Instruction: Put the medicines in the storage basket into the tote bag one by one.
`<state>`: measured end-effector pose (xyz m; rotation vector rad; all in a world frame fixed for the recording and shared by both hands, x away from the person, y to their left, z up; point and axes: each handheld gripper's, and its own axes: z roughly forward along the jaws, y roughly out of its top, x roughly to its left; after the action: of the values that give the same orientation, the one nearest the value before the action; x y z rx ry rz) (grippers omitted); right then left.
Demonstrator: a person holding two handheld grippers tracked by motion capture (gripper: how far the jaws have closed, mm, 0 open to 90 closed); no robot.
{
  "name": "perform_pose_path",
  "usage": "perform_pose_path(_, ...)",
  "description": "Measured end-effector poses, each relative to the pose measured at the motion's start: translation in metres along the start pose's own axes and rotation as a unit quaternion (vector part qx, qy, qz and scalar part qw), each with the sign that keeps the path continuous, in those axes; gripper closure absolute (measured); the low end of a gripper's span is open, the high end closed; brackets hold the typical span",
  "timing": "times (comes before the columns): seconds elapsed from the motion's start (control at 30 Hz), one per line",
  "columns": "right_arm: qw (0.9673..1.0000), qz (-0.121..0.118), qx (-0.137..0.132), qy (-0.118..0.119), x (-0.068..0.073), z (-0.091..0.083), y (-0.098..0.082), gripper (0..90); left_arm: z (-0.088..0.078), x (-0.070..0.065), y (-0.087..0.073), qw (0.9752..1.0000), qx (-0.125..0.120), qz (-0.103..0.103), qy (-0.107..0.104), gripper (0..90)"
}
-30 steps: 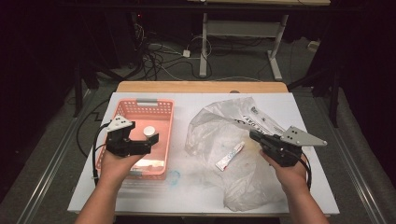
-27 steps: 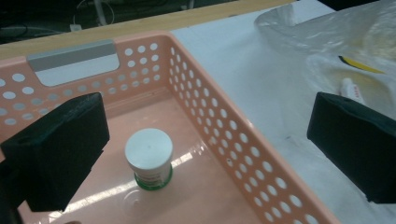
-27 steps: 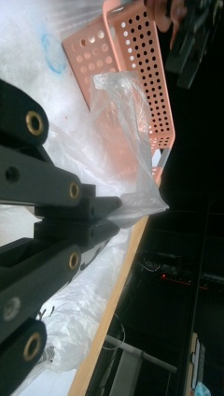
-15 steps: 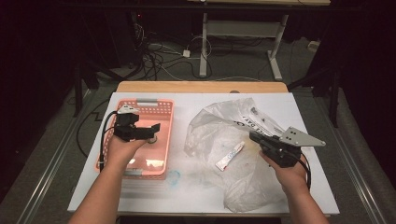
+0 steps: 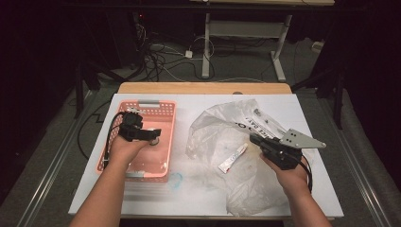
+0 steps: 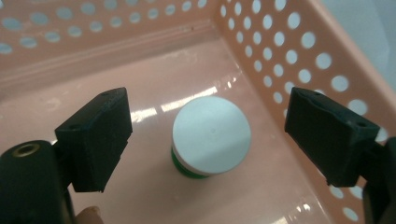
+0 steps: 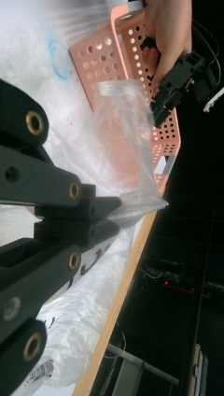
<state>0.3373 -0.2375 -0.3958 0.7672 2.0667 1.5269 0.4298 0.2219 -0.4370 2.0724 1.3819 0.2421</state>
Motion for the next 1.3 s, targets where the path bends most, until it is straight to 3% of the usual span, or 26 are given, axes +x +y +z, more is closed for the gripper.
perform_pose_path(0.37, 1.0000, 0.005, 0.001, 0.000, -0.001, 0.000, -0.001, 90.0, 0.009, -0.003, 0.000, 0.9991, 0.041, 0.010, 0.006, 30.8)
perform_pose_path(0.73, 1.0000, 0.003, -0.007, -0.001, -0.002, -0.004, 0.002, 90.0, 0.011, -0.008, -0.001, 0.9977, 0.048, 0.038, 0.029, 47.8)
perform_pose_path(1.1, 1.0000, 0.005, -0.006, 0.000, -0.001, -0.003, 0.001, 90.0, 0.011, -0.008, -0.001, 0.9977, 0.047, 0.040, 0.028, 48.9)
perform_pose_path(1.23, 1.0000, 0.005, -0.007, -0.002, -0.002, -0.005, 0.002, 90.0, 0.004, -0.006, 0.000, 0.9993, 0.025, 0.024, 0.015, 48.9)
perform_pose_path(1.3, 1.0000, 0.005, -0.007, -0.002, -0.002, -0.005, 0.002, 90.0, 0.000, -0.007, 0.001, 0.9992, 0.024, 0.027, 0.017, 48.9)
